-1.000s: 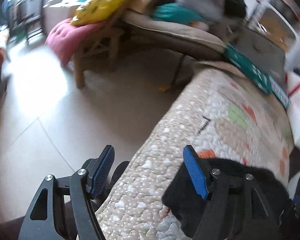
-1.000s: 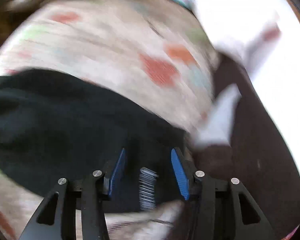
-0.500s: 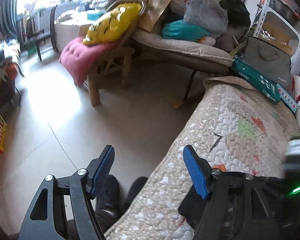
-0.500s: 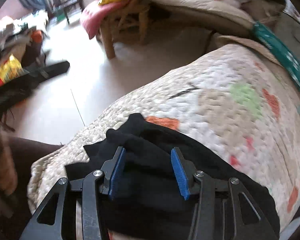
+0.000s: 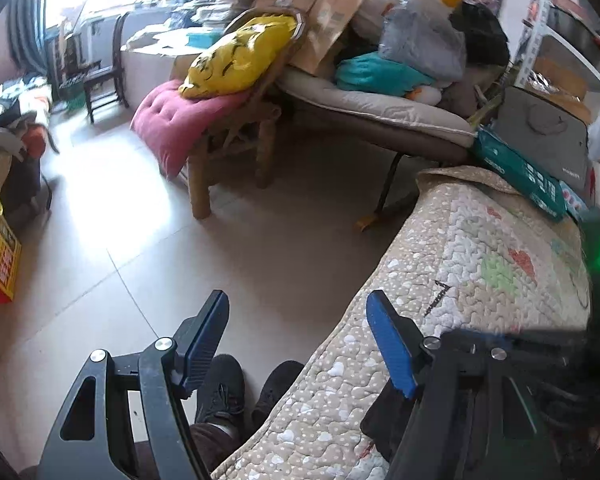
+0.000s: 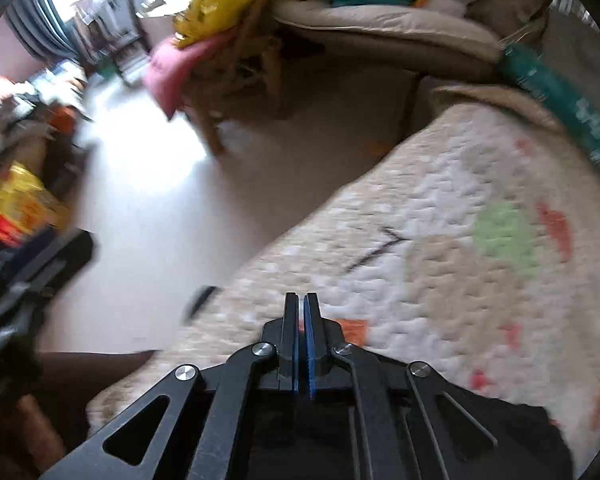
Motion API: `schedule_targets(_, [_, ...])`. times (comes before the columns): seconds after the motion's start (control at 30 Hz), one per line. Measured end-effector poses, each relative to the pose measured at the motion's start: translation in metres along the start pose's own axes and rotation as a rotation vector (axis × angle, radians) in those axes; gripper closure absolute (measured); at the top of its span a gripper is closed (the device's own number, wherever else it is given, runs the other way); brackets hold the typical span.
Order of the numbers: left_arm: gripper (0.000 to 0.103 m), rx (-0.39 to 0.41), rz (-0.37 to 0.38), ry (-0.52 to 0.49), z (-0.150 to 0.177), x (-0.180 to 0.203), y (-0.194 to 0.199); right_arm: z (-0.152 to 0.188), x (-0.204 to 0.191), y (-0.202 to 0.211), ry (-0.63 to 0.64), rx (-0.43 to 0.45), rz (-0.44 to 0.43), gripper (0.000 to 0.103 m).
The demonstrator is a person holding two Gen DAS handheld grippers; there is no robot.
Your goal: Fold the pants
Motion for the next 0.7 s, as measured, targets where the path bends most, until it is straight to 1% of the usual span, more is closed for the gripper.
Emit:
schedule_targets(0.03, [0.032, -0.004, 0.007, 0.011, 0.0, -0.001, 0.0, 0.005, -0.005, -0.001, 0.005, -0.019, -0.037, 0.077])
schedule_targets(0.07, [0.032, -0.006, 0.011, 0.016, 0.0, -0.001, 0.0, 0.011, -0.01, -0.001, 0.035, -0.027, -0.043, 0.062])
schedule_targets(0.1, [0.032, -0.008, 0.012, 0.015, 0.001, 0.0, -0.001, 0.014, -0.014, -0.002, 0.07, -0.021, -0.024, 0.032])
schedule_targets(0.13, [0.032, -0.009, 0.011, 0.008, 0.002, 0.002, -0.001, 0.019, -0.018, -0.003, 0.116, -0.007, 0.006, 0.028])
schedule_targets(0.17, [0.032, -0.011, 0.009, -0.004, 0.003, 0.004, -0.001, 0.025, -0.02, -0.009, 0.167, -0.012, 0.036, 0.028])
schedule_targets(0.2, [0.032, -0.011, 0.007, -0.012, 0.004, 0.006, -0.001, 0.029, -0.021, -0.015, 0.193, -0.031, 0.054, 0.032])
schedule_targets(0.23, [0.032, -0.011, 0.006, -0.017, 0.004, 0.007, -0.001, 0.036, -0.023, -0.023, 0.22, -0.058, 0.073, 0.046])
schedule_targets(0.27, [0.032, -0.012, 0.006, -0.017, 0.005, 0.007, -0.001, 0.041, -0.021, -0.03, 0.237, -0.075, 0.082, 0.056])
schedule_targets(0.3, [0.032, -0.013, 0.008, -0.013, 0.005, 0.006, -0.001, 0.046, -0.02, -0.036, 0.255, -0.093, 0.094, 0.073])
schedule_targets(0.33, [0.032, -0.016, 0.012, -0.006, 0.005, 0.005, -0.002, 0.05, -0.019, -0.041, 0.27, -0.104, 0.112, 0.08])
schedule_targets(0.37, [0.032, -0.02, 0.014, 0.002, 0.005, 0.005, -0.002, 0.053, -0.017, -0.041, 0.279, -0.101, 0.127, 0.084])
schedule_targets(0.4, [0.032, -0.025, 0.016, 0.01, 0.005, 0.004, -0.003, 0.053, -0.017, -0.039, 0.277, -0.089, 0.124, 0.089])
schedule_targets(0.47, [0.032, -0.03, 0.018, 0.017, 0.006, 0.003, -0.004, 0.046, -0.014, -0.031, 0.244, -0.057, 0.109, 0.091])
schedule_targets(0.57, [0.032, -0.033, 0.01, 0.014, 0.007, 0.005, -0.005, 0.031, -0.01, -0.018, 0.212, -0.008, 0.122, 0.091])
schedule_targets(0.7, [0.032, -0.047, 0.008, 0.012, 0.009, 0.004, -0.008, 0.012, -0.003, -0.021, 0.171, 0.008, 0.137, 0.092])
Point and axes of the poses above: each gripper's, at about its wrist camera, not at the fingertips, and y roughly against the way its jaws point, x to its right, z to its underside, the point moved 10 cm from there along -y, roughly the way its jaws point, and after that the axes turned 2 degrees about -y, right-handed, at the moved point
